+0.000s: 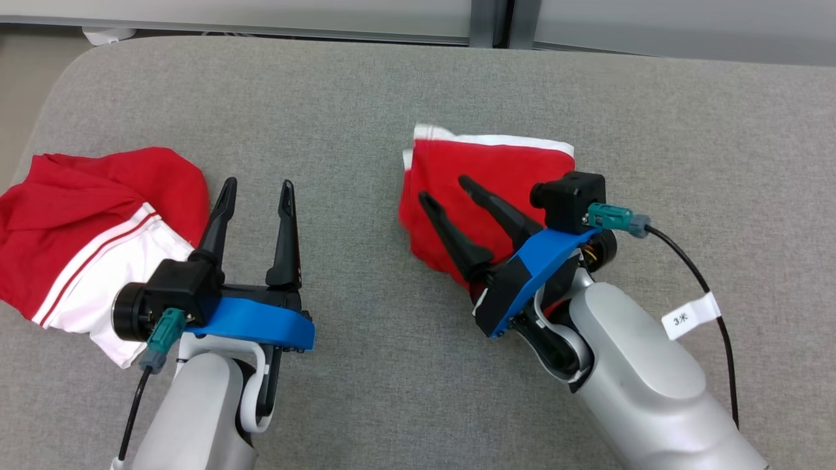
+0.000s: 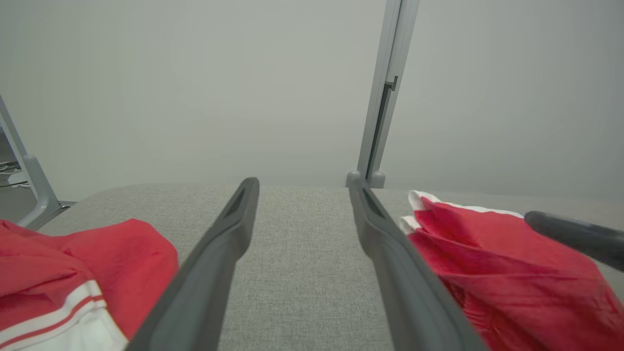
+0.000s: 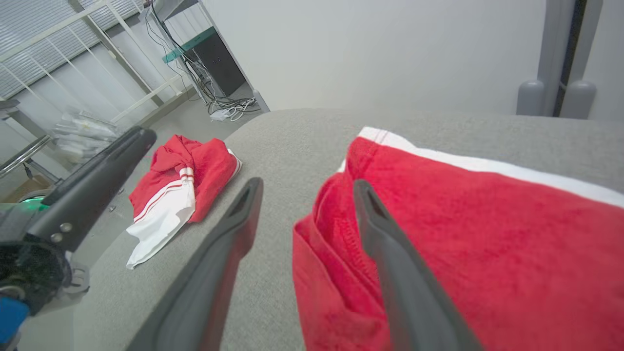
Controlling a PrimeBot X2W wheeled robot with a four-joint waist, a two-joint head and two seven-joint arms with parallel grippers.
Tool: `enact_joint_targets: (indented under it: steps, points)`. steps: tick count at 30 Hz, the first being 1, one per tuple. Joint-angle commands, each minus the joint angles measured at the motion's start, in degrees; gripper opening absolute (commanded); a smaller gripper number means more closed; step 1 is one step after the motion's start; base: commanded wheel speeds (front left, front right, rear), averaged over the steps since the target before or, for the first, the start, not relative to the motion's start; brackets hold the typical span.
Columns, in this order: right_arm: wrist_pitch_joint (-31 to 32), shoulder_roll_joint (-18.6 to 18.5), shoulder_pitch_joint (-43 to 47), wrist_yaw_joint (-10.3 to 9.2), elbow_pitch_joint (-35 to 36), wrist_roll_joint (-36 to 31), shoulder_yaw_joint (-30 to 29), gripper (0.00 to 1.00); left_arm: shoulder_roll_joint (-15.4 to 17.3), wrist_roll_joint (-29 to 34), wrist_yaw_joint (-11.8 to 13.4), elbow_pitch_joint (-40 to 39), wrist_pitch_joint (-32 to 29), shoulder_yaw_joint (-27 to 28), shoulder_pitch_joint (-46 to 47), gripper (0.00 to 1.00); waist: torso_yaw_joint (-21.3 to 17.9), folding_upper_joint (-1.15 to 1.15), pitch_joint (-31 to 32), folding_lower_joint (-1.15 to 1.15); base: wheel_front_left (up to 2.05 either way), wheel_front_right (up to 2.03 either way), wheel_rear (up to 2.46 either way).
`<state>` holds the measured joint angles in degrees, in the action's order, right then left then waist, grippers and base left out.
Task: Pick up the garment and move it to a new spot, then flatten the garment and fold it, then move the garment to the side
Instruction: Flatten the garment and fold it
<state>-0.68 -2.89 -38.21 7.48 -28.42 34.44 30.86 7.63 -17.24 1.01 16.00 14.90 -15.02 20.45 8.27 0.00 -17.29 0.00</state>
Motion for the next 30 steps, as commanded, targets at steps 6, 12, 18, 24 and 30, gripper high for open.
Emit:
enact_joint_targets:
  steps: [6,12,18,24,30]
  points:
    - [-9.3,-0.7,-1.9,0.01,1.1,-4.1,-0.9,1.00,0.4,0.7,0.5,0.3,0.3,0.8,-0.5,1.00,-1.4,0.00,0.5,0.00,0.00,0.00,0.00]
    - [-12.5,-3.8,1.9,0.01,5.2,-7.4,-8.4,1.00,1.0,0.9,0.6,-0.1,0.3,1.3,-1.3,1.00,-3.2,0.00,1.2,0.00,0.00,0.00,0.00]
    - [-12.6,-7.6,10.1,0.01,12.4,-11.7,-19.1,1.00,2.0,1.2,1.0,-0.5,0.3,1.7,-2.6,1.00,-5.5,0.00,2.3,0.00,0.00,0.00,0.00]
    - [-9.5,-8.0,20.0,0.01,20.8,-15.1,-28.8,1.00,3.2,1.1,1.5,-0.8,-0.5,1.8,-4.2,1.00,-7.0,0.00,3.5,0.00,0.00,0.00,0.00]
    - [-5.2,-5.5,27.4,0.01,27.8,-17.9,-34.5,1.00,4.3,0.9,1.8,-1.8,-1.5,1.7,-5.5,1.00,-7.7,0.00,3.9,0.00,0.00,0.00,0.00]
